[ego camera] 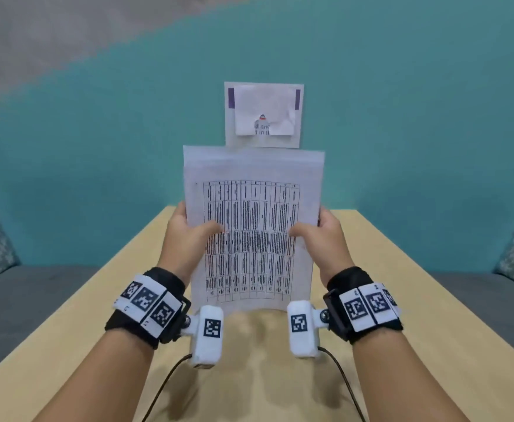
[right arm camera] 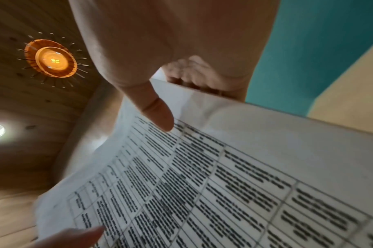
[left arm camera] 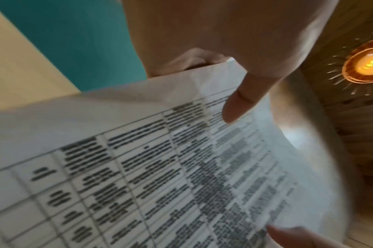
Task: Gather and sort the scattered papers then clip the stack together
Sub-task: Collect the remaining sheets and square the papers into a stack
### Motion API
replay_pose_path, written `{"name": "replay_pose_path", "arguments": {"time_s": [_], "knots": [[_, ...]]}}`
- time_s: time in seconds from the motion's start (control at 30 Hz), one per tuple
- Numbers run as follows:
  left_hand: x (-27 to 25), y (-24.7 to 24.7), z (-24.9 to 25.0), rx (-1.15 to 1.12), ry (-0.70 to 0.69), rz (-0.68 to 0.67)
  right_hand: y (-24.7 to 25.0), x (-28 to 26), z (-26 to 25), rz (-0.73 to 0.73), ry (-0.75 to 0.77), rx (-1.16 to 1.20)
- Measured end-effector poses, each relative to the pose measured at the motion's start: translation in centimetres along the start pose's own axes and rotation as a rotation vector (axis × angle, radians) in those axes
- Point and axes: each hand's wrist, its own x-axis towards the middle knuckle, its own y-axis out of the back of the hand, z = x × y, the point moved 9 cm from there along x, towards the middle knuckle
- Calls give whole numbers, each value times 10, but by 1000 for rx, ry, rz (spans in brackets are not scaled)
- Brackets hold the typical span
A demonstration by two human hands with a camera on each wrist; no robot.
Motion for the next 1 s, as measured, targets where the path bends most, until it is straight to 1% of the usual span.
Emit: {"name": "replay_pose_path", "arguments": {"time_s": [0.1,0.23,0.33,0.47,0.6,0.67,0.8,0.87,0.93,1.0], "knots": [[2,0,-7,-24,41,-18,-4,-1,7,-13,-48,54],[5,-1,2,-23,24,-33,-3,1,-9,-18,12,40],[7,2,4,-29,20,-37,2,1,-15,-9,16,50],[8,8,-5,-35,38,-19,10,1,-5,23,-12,96],[5,4,-6,-26,25,-26,7,0,3,0,-40,125],[3,-1,1,-15,-3,-32,5,1,0,9,-15,107],[1,-9,16,-23,-72,-38,5,2,-19,90,100,80],[2,-9,16,-30,-54,-28,6,2,-20,117,100,74],[5,-6,4,-30,21,-34,7,3,-9,113,32,77],[3,-7,-14,-44,118,-90,7,2,9,65,-65,81]]}}
